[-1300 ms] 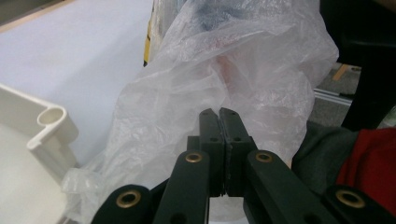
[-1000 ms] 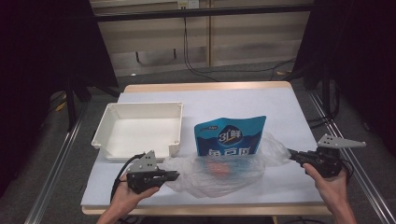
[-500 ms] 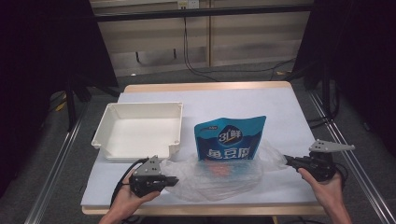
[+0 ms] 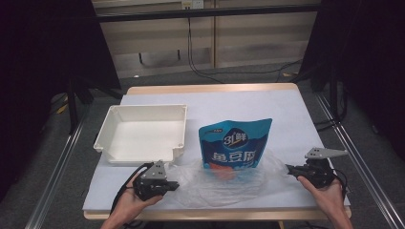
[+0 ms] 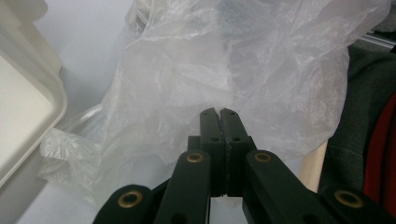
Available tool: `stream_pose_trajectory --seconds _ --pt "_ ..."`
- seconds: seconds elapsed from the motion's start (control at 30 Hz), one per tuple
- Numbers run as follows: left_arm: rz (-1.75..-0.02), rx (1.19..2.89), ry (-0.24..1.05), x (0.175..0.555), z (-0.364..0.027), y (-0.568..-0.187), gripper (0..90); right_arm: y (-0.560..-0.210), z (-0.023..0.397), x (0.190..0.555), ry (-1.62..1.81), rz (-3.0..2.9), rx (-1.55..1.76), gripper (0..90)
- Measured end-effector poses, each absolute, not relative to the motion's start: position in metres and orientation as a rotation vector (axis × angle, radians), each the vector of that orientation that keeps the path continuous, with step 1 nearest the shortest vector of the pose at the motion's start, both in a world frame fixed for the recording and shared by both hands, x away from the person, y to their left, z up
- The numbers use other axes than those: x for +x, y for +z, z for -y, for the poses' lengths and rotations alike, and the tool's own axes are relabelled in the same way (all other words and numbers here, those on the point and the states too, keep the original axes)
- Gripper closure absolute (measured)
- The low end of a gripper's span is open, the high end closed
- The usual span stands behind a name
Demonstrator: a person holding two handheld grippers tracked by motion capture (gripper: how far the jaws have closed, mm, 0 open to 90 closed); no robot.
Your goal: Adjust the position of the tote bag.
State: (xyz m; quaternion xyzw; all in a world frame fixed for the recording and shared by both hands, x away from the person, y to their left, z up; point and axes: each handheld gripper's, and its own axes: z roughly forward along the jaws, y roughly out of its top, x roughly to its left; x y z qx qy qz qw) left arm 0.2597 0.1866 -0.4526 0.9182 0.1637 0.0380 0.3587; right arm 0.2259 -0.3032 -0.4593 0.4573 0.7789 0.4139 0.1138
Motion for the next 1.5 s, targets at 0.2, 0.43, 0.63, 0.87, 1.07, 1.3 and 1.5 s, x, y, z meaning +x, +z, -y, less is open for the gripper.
stream_pose_trajectory --seconds 0.2,0.43,0.63,0.87,1.07,1.3,1.5 --pt "-0.426 2.405 0.084 0.263 -0.185 -0.459 90.0 -0.467 0.304 0.228 1.151 -2.314 1.353 90.0" --pt "-0.444 2.441 0.098 0.267 -0.188 -0.463 90.0 -0.473 0.309 0.231 1.102 -2.307 1.365 90.0" --pt "-0.430 2.472 0.146 0.269 -0.189 -0.465 90.0 -0.476 0.309 0.232 1.075 -2.322 1.372 90.0" --pt "-0.498 2.431 0.125 0.274 -0.200 -0.467 90.0 -0.479 0.310 0.233 1.069 -2.329 1.396 90.0" --pt "-0.497 2.410 0.131 0.272 -0.201 -0.466 82.8 -0.481 0.313 0.233 1.118 -2.328 1.393 89.6" --pt "-0.493 2.305 0.134 0.264 -0.203 -0.454 66.0 -0.469 0.316 0.227 1.227 -2.256 1.381 66.5" --pt "-0.505 2.232 0.149 0.254 -0.214 -0.440 54.3 -0.451 0.319 0.214 1.273 -2.164 1.333 51.8"
